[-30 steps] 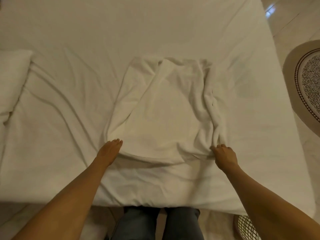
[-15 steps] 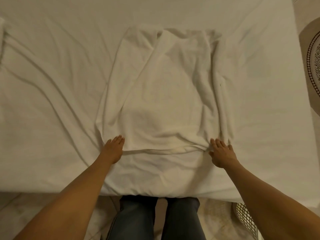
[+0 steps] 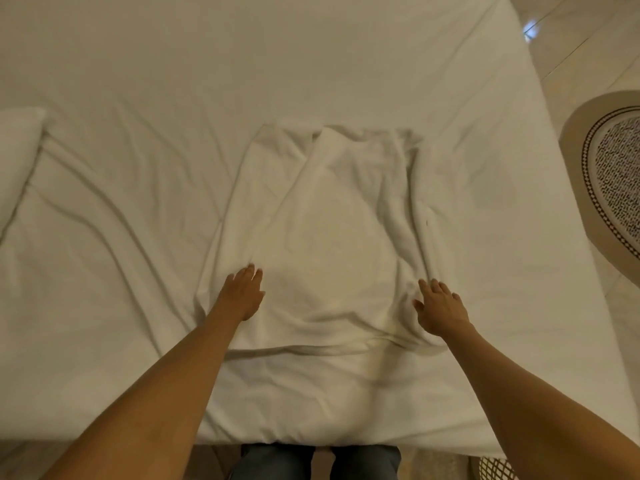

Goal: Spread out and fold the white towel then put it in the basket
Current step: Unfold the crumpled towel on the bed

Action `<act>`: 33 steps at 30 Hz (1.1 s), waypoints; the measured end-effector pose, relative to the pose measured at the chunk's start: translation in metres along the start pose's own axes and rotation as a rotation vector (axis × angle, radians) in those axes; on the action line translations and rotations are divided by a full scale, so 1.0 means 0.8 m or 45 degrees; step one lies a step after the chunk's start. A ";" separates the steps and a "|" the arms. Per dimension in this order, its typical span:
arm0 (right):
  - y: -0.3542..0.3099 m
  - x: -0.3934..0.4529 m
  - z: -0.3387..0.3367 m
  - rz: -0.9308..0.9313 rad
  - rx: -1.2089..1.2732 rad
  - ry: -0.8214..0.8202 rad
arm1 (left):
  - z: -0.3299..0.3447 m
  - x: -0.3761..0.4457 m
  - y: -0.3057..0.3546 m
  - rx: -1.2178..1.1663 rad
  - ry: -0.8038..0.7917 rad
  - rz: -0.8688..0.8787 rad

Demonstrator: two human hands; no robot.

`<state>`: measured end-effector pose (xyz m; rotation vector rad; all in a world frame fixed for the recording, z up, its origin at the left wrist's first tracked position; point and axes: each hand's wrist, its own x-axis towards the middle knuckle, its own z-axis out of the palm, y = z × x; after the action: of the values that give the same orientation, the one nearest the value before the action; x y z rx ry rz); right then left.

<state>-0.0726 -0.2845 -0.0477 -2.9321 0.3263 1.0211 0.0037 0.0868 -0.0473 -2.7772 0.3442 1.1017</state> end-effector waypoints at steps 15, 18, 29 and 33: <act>0.028 0.044 0.031 0.217 0.313 0.044 | -0.035 0.112 0.071 -0.060 0.066 0.159; 0.034 0.054 0.038 0.221 0.473 0.195 | -0.045 0.134 0.123 -0.052 0.083 0.260; 0.078 0.081 0.052 0.315 0.670 0.244 | -0.158 0.223 0.293 0.038 0.364 0.482; 0.080 0.085 0.067 0.347 0.754 0.198 | -0.211 0.262 0.351 0.121 0.500 0.543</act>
<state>-0.0667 -0.3552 -0.1289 -2.4618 0.8804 0.5726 0.1895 -0.2531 -0.0807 -2.8919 1.0403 0.5633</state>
